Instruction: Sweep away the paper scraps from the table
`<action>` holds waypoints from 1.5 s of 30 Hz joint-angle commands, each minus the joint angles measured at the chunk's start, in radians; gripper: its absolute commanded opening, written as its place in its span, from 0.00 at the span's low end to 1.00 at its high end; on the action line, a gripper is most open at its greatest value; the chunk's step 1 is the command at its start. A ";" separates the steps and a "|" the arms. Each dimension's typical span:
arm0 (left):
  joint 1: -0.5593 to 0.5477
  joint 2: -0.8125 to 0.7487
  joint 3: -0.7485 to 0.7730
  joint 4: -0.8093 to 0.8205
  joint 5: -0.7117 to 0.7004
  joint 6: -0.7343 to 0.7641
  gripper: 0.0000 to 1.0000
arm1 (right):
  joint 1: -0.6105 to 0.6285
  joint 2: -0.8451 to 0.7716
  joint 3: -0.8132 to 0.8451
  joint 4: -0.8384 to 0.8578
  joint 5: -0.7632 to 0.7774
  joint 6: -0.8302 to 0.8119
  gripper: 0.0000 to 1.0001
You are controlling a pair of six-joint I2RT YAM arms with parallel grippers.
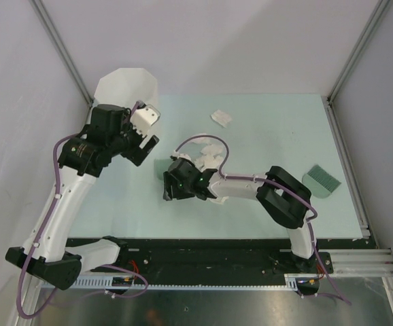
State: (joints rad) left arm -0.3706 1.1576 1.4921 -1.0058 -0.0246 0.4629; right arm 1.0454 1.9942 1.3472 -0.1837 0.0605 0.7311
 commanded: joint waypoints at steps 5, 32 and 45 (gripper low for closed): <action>0.007 -0.015 0.002 0.024 -0.024 -0.003 0.91 | 0.034 0.101 0.165 0.136 -0.177 -0.013 0.66; 0.010 0.007 0.017 0.024 0.015 -0.009 0.91 | -0.218 -0.602 -0.100 -0.618 0.491 -0.120 1.00; 0.010 0.005 -0.003 0.027 0.072 0.005 0.91 | -1.076 -1.040 -0.678 -0.475 0.283 0.111 0.97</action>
State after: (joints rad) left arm -0.3660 1.1660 1.4918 -1.0035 0.0071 0.4629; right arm 0.1032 1.0187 0.7620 -0.7418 0.4484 0.7933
